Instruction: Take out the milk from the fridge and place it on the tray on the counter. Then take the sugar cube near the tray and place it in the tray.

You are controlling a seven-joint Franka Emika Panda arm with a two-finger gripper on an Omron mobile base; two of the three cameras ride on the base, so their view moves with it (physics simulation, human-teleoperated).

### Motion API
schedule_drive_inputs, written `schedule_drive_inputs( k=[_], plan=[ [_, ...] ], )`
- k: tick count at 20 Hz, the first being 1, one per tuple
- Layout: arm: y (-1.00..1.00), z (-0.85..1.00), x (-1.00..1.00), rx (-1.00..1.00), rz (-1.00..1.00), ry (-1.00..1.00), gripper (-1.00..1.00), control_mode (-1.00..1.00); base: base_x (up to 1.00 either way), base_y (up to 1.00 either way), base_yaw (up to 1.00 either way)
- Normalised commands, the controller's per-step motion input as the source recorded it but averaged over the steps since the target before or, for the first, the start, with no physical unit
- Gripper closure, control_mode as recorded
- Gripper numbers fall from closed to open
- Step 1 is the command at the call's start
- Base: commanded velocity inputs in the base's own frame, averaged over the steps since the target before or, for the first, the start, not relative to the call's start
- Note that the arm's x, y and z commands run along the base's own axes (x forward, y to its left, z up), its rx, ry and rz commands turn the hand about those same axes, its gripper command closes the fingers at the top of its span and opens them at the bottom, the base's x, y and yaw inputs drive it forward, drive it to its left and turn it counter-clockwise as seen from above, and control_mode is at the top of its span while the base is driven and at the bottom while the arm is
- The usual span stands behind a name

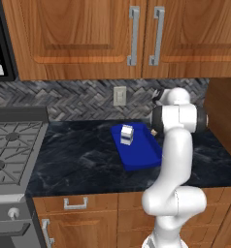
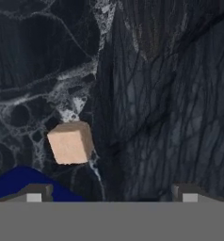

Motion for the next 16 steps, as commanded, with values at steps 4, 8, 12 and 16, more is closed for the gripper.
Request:
schedule_drive_inputs(
  k=[4, 8, 12, 16],
  plan=[
    [0.00, -0.07, 0.20, 0.00, 0.01, 0.01, -1.00, -1.00, 0.00, 0.00, 0.00],
    [0.05, 0.00, 0.05, -0.01, 0.00, 0.05, -1.00, -1.00, 0.00, 0.00, 0.00],
    [0.17, -0.03, 0.00, -0.03, 0.00, 0.04, -1.00, -1.00, 0.00, 0.00, 0.00],
    [0.16, -0.08, 0.06, -0.02, 0.00, 0.01, -1.00, -1.00, 0.00, 0.00, 0.00]
  ],
)
